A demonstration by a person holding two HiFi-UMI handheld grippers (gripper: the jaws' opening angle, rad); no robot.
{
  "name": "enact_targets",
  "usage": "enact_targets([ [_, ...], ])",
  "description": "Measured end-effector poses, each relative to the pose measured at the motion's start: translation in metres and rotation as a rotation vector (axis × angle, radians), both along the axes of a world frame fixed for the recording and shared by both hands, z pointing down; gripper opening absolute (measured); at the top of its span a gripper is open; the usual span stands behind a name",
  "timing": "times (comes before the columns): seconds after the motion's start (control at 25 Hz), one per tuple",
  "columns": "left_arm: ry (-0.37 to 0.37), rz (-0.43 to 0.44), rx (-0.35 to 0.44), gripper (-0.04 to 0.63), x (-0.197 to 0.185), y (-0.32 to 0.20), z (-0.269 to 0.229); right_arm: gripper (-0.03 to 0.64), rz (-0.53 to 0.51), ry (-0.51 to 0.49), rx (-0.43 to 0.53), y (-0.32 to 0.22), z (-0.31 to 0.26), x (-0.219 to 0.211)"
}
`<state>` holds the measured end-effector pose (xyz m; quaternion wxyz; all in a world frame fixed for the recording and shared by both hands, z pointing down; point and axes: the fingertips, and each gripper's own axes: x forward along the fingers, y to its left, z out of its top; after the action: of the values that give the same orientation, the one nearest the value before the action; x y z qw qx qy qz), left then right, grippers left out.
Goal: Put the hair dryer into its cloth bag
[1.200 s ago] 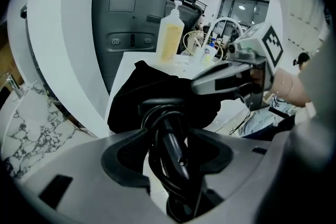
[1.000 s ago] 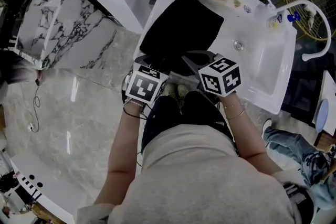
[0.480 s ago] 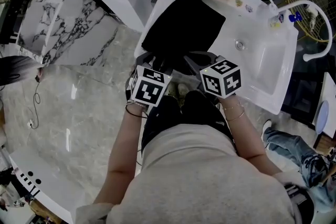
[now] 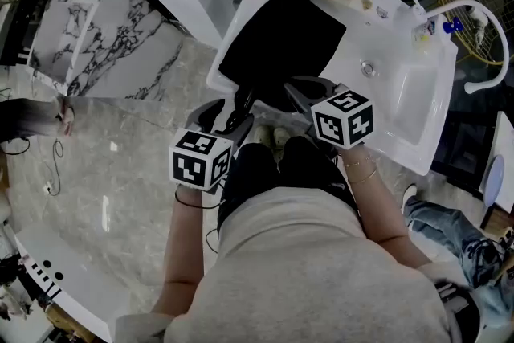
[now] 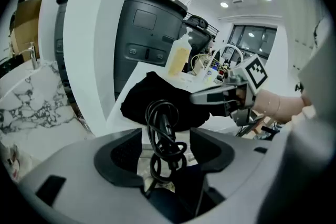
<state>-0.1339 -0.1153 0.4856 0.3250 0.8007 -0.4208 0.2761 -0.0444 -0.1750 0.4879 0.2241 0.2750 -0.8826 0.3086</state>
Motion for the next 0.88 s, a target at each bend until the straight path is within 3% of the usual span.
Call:
enact_targets([
  [0.2,-0.005,-0.030,-0.048,0.264,0.003,0.022,0.016,0.012,-0.003,-0.007,0.000,0.002,0.001,-0.001],
  [0.36,-0.134,-0.021,-0.004,0.261,-0.003,0.021,0.028,0.012,-0.013,-0.012,-0.004,0.004,0.002,-0.003],
  [0.44,-0.154,0.004,0.000,0.231,0.000,0.020,0.032,0.012,-0.015,-0.017,-0.004,0.003,0.001,-0.003],
  [0.48,-0.153,0.016,-0.005,0.202,0.003,0.020,0.034,0.012,-0.015,-0.017,-0.003,0.003,0.001,-0.004],
  [0.88,-0.084,0.005,-0.012,0.187,0.006,0.003,0.021,0.011,-0.016,-0.034,-0.019,0.007,0.003,-0.006],
])
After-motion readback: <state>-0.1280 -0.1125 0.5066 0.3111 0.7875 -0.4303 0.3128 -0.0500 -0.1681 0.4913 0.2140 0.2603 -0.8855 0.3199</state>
